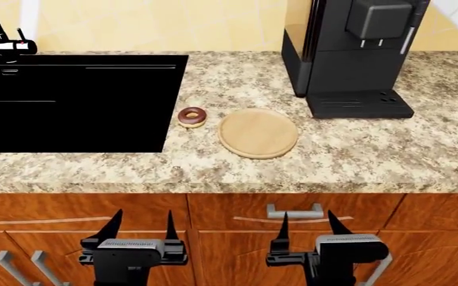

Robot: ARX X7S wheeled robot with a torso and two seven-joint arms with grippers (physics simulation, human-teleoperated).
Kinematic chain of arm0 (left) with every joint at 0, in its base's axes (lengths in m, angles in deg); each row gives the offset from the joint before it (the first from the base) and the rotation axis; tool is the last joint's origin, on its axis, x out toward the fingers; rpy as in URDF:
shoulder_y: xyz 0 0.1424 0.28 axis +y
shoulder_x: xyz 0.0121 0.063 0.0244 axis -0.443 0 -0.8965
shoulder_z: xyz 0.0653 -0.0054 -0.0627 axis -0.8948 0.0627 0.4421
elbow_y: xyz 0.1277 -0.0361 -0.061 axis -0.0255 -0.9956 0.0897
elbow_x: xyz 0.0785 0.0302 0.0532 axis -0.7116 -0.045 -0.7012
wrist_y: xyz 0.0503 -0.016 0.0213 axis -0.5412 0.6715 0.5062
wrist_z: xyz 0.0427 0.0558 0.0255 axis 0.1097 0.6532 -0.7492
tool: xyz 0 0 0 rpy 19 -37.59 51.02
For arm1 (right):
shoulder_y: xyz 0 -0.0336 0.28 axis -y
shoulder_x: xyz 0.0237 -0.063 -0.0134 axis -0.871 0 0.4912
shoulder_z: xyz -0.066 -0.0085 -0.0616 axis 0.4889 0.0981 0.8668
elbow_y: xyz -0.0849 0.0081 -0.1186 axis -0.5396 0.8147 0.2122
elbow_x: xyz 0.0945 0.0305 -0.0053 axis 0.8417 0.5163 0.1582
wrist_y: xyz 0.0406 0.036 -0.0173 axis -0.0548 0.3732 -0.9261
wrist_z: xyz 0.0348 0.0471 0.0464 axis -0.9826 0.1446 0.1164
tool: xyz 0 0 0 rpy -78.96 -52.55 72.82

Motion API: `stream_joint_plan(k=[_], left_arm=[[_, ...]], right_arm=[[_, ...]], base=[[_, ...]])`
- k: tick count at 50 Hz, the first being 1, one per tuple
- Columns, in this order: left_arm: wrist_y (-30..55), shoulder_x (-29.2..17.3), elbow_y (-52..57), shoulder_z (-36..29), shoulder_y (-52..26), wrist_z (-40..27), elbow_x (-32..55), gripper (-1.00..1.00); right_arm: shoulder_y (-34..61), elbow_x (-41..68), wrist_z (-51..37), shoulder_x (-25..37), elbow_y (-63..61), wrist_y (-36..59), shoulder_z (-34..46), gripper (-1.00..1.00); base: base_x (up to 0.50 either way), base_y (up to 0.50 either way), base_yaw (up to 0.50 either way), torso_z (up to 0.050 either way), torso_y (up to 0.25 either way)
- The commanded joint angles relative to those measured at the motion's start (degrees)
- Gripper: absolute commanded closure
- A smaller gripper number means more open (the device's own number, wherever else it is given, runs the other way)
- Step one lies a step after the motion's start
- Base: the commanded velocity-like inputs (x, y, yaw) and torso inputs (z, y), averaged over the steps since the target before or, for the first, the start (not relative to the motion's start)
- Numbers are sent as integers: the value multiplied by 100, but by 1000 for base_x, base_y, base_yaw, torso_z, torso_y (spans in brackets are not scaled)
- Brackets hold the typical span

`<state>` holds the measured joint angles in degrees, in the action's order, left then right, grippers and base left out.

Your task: Place the pastries on the plates.

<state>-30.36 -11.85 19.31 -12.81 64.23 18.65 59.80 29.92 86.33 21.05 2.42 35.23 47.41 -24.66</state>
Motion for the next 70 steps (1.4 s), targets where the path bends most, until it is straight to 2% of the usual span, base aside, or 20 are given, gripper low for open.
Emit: stream_joint_plan(k=[1,18,22,24,25,27,30,32,34,36,38,40,43,45,48,51,52,55,62,70], left_arm=[[146,732,81,880,66,811,-638,-100],[173,495,-1,603,38,578,-324,-100],[417,405,338,668,76,513,-192,-100],[915,395,820,802,80,547,231,-100],[1677,313,1409,947,5,475,622,-100],[2649,24,2267,1035,-129,497,1106,-100],[3987,-611,3452,1147,-589,417,1375,-100],[4620,-779,3787,1412,-893,397,1820,-100],[5315,-881,4030,1709,-1391,264,2315,-100],[5874,-1313,4272,2020,-1779,285,2651,-100],[6319,-1342,4319,2097,-2147,205,2957,-100],[6942,-1378,4309,2266,-2751,127,3452,-100],[7640,-1456,4160,2098,-3353,68,3821,-100],[8222,-1383,3913,1983,-3777,-73,4064,-100],[8277,-1437,3724,2002,-4049,-111,4046,-100],[8918,-1191,3470,2495,-4351,-309,4495,-100],[8798,-1339,3493,2307,-4341,-258,4373,-100],[8969,-1379,3397,2353,-4468,-268,4491,-100],[9236,-1315,3404,2422,-4710,-436,4759,-100],[9071,-1291,3371,2328,-4455,-542,4735,-100]], right_arm=[[-79,-549,819,-693,-9,7,-827,-100],[-57,-388,521,-469,-9,-117,-587,-100],[-27,-313,522,-378,-547,130,-582,-100],[-6,-116,499,-332,-1035,482,-734,-100],[67,-108,511,-202,-1419,830,-794,-100],[174,83,616,-1,-2092,1482,-914,-100],[597,411,812,459,-3160,2690,-1172,-100],[823,679,880,579,-3481,3200,-1369,-100],[1340,1358,958,708,-3916,4168,-1875,-100],[1968,1770,969,991,-4245,5161,-2120,-100],[2358,2011,980,1125,-4343,5699,-2241,-100],[3181,2390,1018,1393,-4385,6658,-2406,-100],[3850,2491,1018,1666,-4235,7194,-2232,-100],[4081,2501,1025,1743,-4135,7310,-2100,-100],[4170,2471,988,1769,-4034,7356,-2001,-100],[4060,2406,923,1798,-4006,7335,-2043,-100],[4042,2425,929,1803,-4016,7366,-2071,-100],[4042,2527,959,1780,-4030,7511,-2207,-100],[4013,2506,940,1742,-3920,7397,-2246,-100],[3697,2410,960,1821,-3861,7163,-2126,-100]], base=[[0,0,0,0,0],[0,0,0,0,0],[0,0,0,0,0],[0,0,0,0,0],[0,0,0,0,0],[0,0,0,0,0],[0,0,0,0,0],[0,0,0,0,0],[0,0,0,0,0],[0,0,0,0,0],[0,0,0,0,0],[0,0,0,0,0],[0,0,0,0,0],[0,0,0,0,0],[0,0,0,0,0],[0,0,0,0,0],[0,0,0,0,0],[77,-18,0,0,0],[242,-120,0,0,0],[329,-137,0,0,0]])
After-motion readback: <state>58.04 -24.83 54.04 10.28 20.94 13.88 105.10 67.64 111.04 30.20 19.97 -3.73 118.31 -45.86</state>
